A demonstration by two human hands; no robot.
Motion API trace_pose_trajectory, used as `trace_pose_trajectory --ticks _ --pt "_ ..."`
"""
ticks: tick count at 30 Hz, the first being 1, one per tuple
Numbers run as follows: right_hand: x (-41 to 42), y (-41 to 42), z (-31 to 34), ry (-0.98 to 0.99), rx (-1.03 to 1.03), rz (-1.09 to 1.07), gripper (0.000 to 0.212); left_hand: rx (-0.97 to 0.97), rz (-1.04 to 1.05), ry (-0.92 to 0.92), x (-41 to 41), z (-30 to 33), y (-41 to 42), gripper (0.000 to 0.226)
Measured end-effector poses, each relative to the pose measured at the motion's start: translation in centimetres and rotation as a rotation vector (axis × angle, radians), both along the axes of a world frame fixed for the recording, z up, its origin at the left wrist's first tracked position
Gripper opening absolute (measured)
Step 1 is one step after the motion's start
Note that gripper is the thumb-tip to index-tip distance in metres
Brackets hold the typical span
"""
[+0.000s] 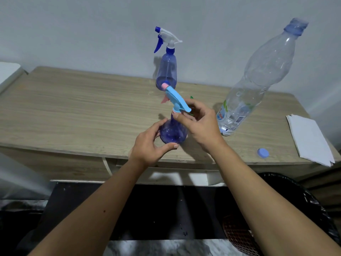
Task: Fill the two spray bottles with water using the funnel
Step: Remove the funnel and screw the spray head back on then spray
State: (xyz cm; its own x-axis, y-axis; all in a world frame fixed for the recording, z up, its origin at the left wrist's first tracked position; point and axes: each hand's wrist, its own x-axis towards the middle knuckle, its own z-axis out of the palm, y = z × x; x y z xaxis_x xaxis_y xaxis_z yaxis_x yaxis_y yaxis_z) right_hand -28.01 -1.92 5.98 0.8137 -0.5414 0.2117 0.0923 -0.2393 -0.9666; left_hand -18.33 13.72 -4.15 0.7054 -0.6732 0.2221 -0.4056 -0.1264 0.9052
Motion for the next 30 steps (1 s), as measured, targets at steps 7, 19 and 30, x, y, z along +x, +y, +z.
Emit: trace_pose_trajectory --ticks 7,19,30 --pt "0.2 -1.7 0.4 0.038 -0.069 0.085 0.029 0.0 -0.012 0.01 0.0 0.0 0.0 0.1" --pt "0.2 -2.6 0.3 0.088 -0.036 0.144 0.031 -0.014 -0.025 -0.012 -0.2 0.6 0.2 0.098" --pt "0.4 -1.7 0.1 0.057 0.039 0.109 0.033 0.003 -0.017 -0.017 -0.2 0.6 0.2 0.1"
